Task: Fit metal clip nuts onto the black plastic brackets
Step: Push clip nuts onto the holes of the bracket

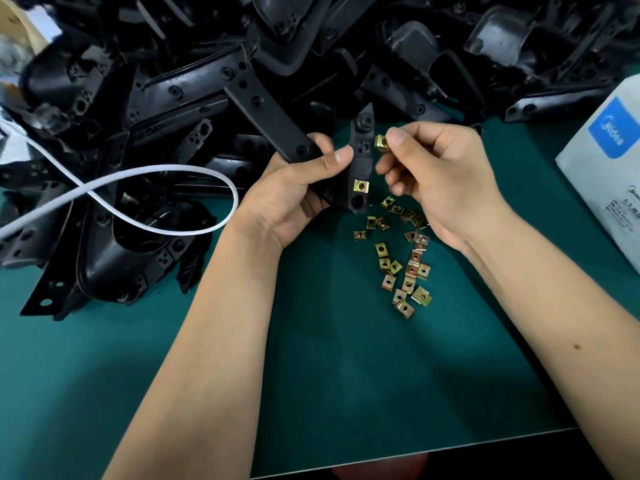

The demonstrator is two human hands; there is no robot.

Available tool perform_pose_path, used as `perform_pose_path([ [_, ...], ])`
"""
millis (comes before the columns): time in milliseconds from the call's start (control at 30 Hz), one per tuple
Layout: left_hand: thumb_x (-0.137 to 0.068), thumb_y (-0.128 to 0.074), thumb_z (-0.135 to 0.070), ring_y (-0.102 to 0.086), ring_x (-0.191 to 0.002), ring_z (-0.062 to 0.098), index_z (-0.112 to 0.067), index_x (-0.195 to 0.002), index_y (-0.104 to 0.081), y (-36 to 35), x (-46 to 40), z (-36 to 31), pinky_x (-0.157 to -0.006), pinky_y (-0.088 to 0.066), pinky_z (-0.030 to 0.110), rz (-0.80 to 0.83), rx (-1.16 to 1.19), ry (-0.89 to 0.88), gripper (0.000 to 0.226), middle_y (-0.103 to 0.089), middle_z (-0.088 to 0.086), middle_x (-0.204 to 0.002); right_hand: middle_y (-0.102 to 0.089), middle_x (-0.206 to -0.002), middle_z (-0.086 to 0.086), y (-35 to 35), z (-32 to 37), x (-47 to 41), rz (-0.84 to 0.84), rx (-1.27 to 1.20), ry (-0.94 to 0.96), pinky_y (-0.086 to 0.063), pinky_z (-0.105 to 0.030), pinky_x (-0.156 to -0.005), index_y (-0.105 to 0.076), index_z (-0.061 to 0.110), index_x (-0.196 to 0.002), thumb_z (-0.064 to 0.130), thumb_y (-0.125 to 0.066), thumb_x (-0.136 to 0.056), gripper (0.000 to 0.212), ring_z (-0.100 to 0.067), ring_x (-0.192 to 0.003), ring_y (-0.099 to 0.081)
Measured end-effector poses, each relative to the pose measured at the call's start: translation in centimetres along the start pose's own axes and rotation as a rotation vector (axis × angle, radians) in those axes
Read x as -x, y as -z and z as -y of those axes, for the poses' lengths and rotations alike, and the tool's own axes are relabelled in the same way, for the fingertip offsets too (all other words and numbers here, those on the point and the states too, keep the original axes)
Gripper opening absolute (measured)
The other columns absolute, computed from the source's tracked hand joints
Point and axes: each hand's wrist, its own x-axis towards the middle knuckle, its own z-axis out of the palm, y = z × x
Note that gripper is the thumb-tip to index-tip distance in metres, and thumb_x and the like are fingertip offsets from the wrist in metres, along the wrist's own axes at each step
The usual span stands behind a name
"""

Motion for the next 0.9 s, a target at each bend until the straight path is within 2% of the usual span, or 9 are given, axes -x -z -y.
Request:
perform_pose_path([
  [367, -0.088, -0.075, -0.012, -0.069, -0.081, 0.020, -0.019, -0.074, -0.056, 0.1, 0.1, -0.1, -0.071, -0.060, 0.036, 0.003, -0.026, 0.014, 0.025, -0.068, 0.004, -0.087, -0.069, -0.067, 0.000, 0.1, 0.0, 0.1, 0.040, 0.050, 0.000, -0.045, -0.021, -0.052, -0.071, 0.008, -0.091, 0.013, -0.062, -0.103, 0.016, -0.012, -0.059, -0.057],
  [667, -0.079, -0.076, -0.017, -0.070, -0.076, 0.019, -0.014, -0.075, -0.052, -1.1, 0.1, -0.3, -0.067, -0.063, 0.036, 0.005, -0.039, 0.068, 0.024, -0.064, 0.007, -0.086, -0.058, -0.056, 0.002, -1.0, -0.4, 0.6, -0.042, 0.026, 0.037, -0.036, -0.019, -0.045, -0.065, 0.016, -0.070, 0.021, -0.065, -0.101, 0.031, -0.010, -0.049, -0.046],
  [800, -0.082, -0.076, -0.014, -0.069, -0.075, 0.018, -0.014, -0.074, -0.052, -1.1, 0.0, -0.3, -0.064, -0.062, 0.034, -0.014, -0.065, 0.084, 0.025, -0.063, 0.007, -0.085, -0.052, -0.054, 0.003, -0.8, -0.7, 0.4, -0.036, 0.019, 0.000, -0.032, -0.020, -0.044, -0.064, 0.019, -0.069, 0.024, -0.065, -0.101, 0.032, -0.012, -0.048, -0.038],
  [900, -0.080, -0.078, -0.014, -0.069, -0.076, 0.019, -0.015, -0.074, -0.054, -1.2, -0.2, -0.3, -0.064, -0.062, 0.034, -0.039, -0.070, 0.084, 0.025, -0.065, 0.007, -0.083, -0.053, -0.054, 0.004, -0.7, -0.9, 0.3, -0.048, 0.053, -0.003, -0.033, -0.021, -0.045, -0.065, 0.018, -0.071, 0.025, -0.065, -0.101, 0.031, -0.012, -0.049, -0.039],
])
